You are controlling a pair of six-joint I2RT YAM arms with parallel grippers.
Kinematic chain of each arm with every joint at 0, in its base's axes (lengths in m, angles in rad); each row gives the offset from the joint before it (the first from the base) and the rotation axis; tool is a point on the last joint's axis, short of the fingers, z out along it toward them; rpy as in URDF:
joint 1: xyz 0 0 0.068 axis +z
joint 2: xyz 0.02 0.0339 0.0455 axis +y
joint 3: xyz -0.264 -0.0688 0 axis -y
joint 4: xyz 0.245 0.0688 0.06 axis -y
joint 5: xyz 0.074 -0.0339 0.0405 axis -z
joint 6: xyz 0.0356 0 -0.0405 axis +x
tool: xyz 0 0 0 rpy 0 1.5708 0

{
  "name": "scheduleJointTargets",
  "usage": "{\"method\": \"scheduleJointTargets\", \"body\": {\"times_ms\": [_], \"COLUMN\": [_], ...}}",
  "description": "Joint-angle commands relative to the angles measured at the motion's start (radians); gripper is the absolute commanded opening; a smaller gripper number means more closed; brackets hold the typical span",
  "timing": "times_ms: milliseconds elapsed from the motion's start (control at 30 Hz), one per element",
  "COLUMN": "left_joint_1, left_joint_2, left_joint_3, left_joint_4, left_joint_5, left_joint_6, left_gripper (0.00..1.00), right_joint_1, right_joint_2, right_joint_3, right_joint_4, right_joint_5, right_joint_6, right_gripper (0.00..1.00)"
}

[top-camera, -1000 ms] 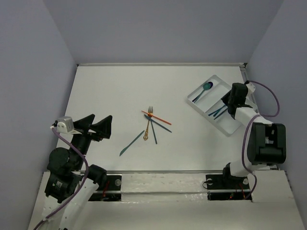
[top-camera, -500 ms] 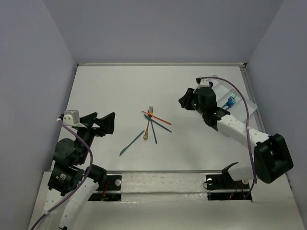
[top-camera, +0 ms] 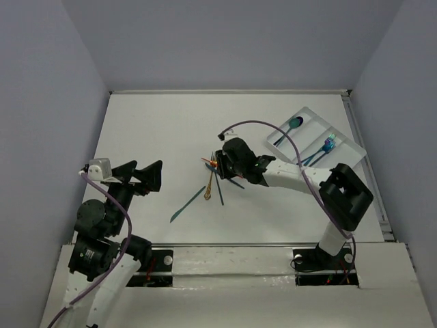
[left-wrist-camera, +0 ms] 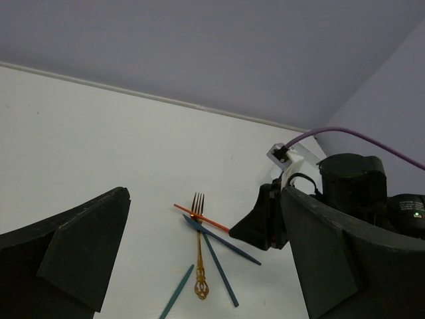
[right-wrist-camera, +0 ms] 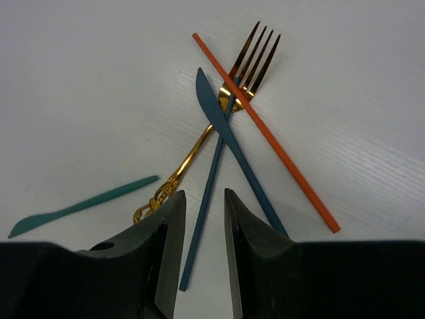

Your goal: Sort the eating utensils into containers

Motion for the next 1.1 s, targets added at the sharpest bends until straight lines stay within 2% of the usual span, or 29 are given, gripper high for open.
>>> {"method": "scheduleJointTargets", "body": {"times_ms": [0, 133, 267, 433, 600, 700, 933, 1067], "left_joint_1": [-0.004, -0.004, -0.014, -0.014, -0.014, -0.014, -0.014, -0.014], "left_joint_2": [-0.027, -0.043, -0.043, -0.049, -0.046, -0.044, -0.041, -0.038], "left_joint_3": [-0.011, -0.011, -0.011, -0.011, -0.011, -0.011, -0.012, -0.012], "left_joint_4": [0.048, 0.047, 0.047, 0.047, 0.048, 0.048, 0.05, 0.05], "left_joint_5": [0.017, 0.012, 0.015, 0.014, 0.014, 0.015, 0.017, 0.018], "left_joint_6": [0.011, 0.013, 0.013, 0.01, 0.01, 0.01, 0.011, 0.011], "left_gripper": [0.99, 0.99, 0.99, 0.99, 0.99, 0.99, 0.99, 0.99], "right_joint_1": [0.059, 0.068, 0.068, 0.042, 0.031, 0.031, -0.012, -0.012], "right_joint_2": [0.032, 0.081, 0.096, 0.133, 0.179, 0.217, 0.27, 0.29], "right_joint_3": [0.082, 0.11, 0.139, 0.171, 0.189, 0.203, 0.208, 0.205], "right_joint_4": [-0.08, -0.111, -0.158, -0.22, -0.236, -0.238, -0.207, -0.204], "right_joint_5": [0.043, 0.095, 0.124, 0.051, -0.021, 0.008, -0.006, -0.02], "right_joint_6": [-0.016, -0.024, -0.111, -0.249, -0.288, -0.305, -0.321, -0.325], "right_gripper": [0.36, 0.42, 0.43, 0.43, 0.43, 0.43, 0.41, 0.36]}}
